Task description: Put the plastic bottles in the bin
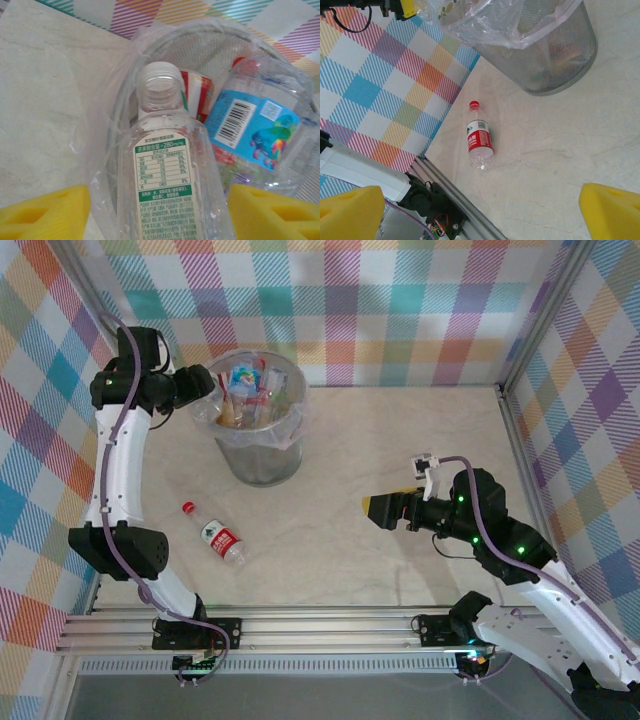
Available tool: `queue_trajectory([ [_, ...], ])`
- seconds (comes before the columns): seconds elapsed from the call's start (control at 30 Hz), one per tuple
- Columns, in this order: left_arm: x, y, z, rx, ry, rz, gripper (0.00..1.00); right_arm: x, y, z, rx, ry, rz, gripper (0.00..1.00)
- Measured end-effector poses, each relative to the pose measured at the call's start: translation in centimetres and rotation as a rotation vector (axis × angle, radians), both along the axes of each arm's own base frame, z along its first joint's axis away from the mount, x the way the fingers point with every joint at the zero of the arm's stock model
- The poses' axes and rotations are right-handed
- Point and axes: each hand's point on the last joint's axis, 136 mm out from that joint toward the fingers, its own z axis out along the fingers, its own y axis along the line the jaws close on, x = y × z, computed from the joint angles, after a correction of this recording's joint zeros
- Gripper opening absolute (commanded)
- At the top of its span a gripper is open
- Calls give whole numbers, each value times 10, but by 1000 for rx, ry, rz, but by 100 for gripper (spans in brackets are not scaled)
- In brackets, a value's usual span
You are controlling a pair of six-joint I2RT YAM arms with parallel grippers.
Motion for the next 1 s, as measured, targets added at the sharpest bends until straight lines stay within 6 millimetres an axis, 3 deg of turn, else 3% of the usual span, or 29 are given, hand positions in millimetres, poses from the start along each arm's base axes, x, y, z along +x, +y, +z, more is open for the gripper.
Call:
queue_trajectory([
  [0.27, -4, -18, 4, -70, -7, -79, 61, 3, 2, -3, 4, 10, -3, 100],
  [0.53, -3, -22, -12, -94, 28, -94, 53, 4, 3, -4, 8, 20, -7, 100],
  [0.83, -3, -22, -16, -94, 37, -92, 63, 4, 3, -4, 9, 21, -7, 100],
  [1.0, -5, -21, 3, -87, -9, -86, 66, 4, 3, -4, 9, 21, -7, 100],
])
